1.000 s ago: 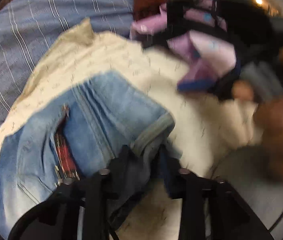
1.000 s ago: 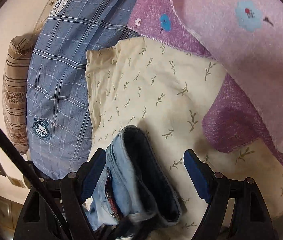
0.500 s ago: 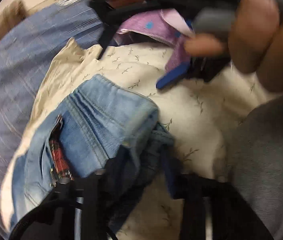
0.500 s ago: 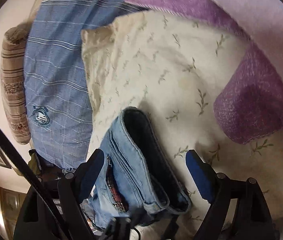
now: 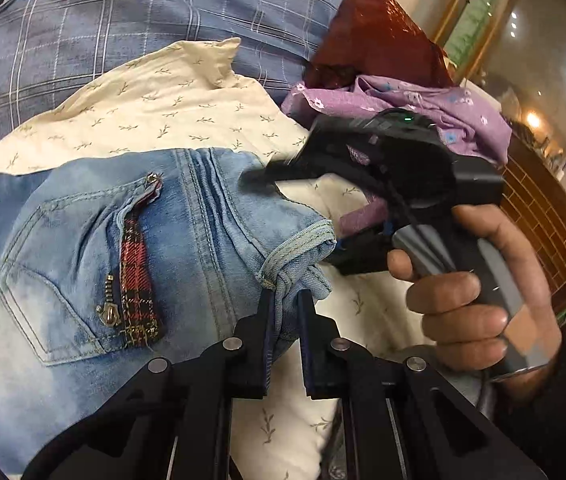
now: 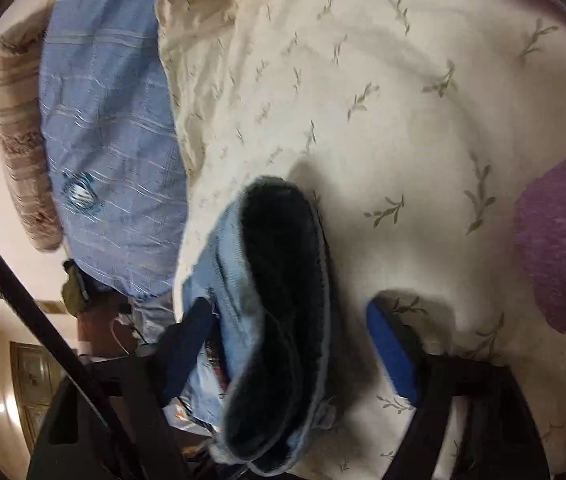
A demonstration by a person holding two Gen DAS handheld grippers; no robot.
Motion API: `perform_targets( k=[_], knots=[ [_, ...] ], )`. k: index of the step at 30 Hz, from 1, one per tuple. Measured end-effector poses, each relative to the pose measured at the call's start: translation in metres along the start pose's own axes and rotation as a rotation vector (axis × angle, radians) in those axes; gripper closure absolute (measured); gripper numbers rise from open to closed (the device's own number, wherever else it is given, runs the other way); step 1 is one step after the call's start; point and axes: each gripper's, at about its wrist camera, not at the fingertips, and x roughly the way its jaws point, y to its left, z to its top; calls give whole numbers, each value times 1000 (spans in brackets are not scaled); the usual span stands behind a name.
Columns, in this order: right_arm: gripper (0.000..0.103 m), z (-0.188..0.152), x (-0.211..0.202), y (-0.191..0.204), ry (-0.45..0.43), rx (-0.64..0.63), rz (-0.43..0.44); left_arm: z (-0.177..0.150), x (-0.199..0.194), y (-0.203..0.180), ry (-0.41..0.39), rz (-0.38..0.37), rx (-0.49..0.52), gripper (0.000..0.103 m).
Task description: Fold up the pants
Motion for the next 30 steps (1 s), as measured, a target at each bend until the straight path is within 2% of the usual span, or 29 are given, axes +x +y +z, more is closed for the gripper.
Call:
perform_targets(
  k=[1,3,4,8,10,13,16,19,23,25,28,30],
  knots=[
    [70,-1,5,3,10,-12,-15,-1,-1,3,1,0,-1,94],
    [89,-3,11,9,21,-40,-33,-7,-6,5,-7,-1,-25,94],
    [93,-5,7,14,-6,-65,-49,-7,-3,12,-9,-5,-33,94],
    [96,-19,-6,43,-87,-208,-102,-13,-29,15,-34,-11,-81,94],
    [96,-31,-9,64,-135,-311,-155,-8,-28,34,-28,-40,-105,94],
    [96,-52,-8,96,-198,-442,-207,-18,-55,57,-45,-121,-209,94],
    [96,-70,-9,130,-235,-548,-189,-26,-92,85,-105,-216,-328,94],
    [96,-95,0,180,-247,-639,-128,-38,-143,107,-184,-239,-385,95],
    [96,-126,31,241,-191,-714,-37,-70,-215,149,-296,-245,-481,95],
    [96,-145,64,271,-135,-769,-51,-83,-232,175,-326,-222,-538,95],
    [95,-166,118,296,-50,-831,-102,-115,-260,213,-344,-109,-636,94],
    [95,-181,164,301,29,-872,-123,-133,-267,236,-325,-55,-701,92]
  ],
)
